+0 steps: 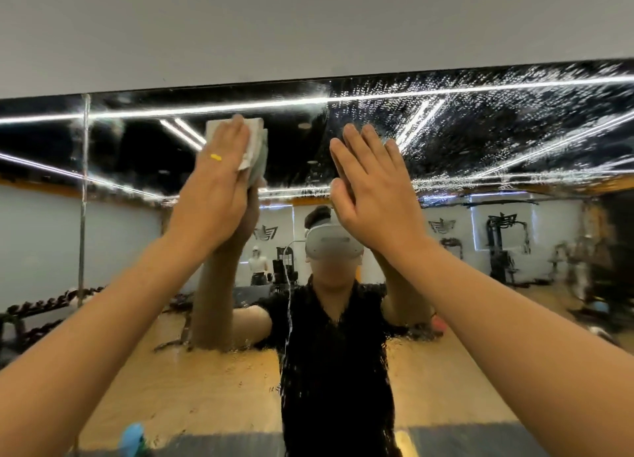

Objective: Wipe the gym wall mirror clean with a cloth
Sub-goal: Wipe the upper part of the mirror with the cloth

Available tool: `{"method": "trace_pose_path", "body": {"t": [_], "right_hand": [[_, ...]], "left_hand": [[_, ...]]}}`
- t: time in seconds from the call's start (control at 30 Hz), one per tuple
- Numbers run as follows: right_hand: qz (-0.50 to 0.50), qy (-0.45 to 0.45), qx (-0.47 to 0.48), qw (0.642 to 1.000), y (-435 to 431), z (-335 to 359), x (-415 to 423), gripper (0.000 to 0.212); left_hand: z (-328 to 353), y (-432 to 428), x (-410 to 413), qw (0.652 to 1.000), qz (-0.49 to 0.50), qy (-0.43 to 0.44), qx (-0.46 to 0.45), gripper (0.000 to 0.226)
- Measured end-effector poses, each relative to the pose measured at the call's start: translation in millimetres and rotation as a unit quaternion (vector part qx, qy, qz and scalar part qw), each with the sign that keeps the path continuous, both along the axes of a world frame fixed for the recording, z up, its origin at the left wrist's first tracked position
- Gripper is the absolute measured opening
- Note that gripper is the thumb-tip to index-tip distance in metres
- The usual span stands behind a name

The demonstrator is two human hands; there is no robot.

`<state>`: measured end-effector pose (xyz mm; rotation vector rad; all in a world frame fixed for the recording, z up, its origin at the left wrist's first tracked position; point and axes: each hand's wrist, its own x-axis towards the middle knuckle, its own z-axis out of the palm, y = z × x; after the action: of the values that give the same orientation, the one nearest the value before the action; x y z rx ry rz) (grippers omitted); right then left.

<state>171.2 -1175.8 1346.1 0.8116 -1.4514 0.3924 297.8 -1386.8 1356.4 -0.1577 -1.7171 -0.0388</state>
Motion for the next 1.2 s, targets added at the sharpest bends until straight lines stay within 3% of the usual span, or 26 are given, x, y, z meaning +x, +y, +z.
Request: {"method": "trace_pose_path", "body": {"t": [0.13, 0.23, 0.47, 0.83, 1.07, 1.2], "right_hand": [[0.058, -0.013, -0.035, 0.998, 32, -8, 7, 0.062], [0.015, -0.011, -0.049, 0.999, 73, -25, -2, 0.061], [-0.108, -0.002, 0.043, 0.993, 126, -53, -49, 0.072], [-0.083, 0.019, 0.028, 0.996, 125, -56, -57, 0.07], [-0.068, 0.035, 0.017, 0.997, 123, -58, -62, 0.07], [-0.068, 0.029, 0.023, 0.997, 125, -58, -63, 0.07]], "left_hand": [[12, 40, -20, 0.995, -0.016, -0.051, -0.083, 0.06], [15, 59, -34, 0.991, -0.006, -0.071, -0.116, 0.061], [15, 89, -51, 0.994, 0.013, -0.031, -0.103, 0.059], [77, 117, -71, 0.997, 0.055, 0.017, -0.057, 0.057], [-7, 117, -66, 0.998, 0.015, -0.002, -0.06, 0.061], [-51, 105, -67, 0.993, 0.046, -0.03, -0.101, 0.062]]}}
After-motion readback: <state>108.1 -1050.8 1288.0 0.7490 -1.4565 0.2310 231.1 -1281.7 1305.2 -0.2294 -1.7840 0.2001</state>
